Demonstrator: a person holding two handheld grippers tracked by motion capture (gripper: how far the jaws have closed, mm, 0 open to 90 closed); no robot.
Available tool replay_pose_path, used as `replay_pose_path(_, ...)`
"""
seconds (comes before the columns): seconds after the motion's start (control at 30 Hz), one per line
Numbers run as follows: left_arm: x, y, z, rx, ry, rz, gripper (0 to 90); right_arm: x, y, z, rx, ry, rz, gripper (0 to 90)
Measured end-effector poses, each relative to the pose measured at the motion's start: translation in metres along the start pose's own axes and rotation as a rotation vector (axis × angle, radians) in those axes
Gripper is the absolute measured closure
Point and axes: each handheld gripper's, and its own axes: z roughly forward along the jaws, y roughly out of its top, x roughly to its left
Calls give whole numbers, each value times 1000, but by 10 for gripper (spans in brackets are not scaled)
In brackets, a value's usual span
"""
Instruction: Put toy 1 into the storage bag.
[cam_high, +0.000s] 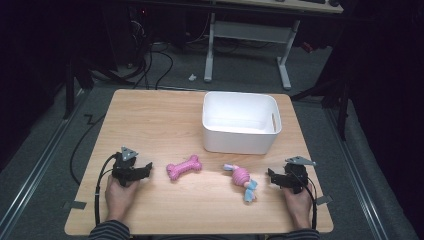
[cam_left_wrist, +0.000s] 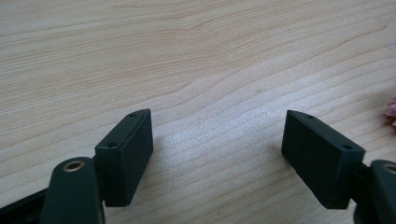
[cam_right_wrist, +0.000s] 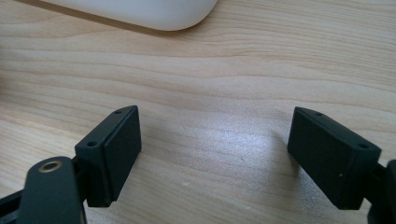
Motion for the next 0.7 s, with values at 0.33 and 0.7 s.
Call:
replay_pose_path(0.33, 1, 1, 1, 3, -8, 5, 229, 0, 0, 0, 0, -2, 3, 177)
replay_pose_path(0.7, -1, 2, 3, 15, -24, 20, 167, 0, 0, 0, 0, -3, 3, 177)
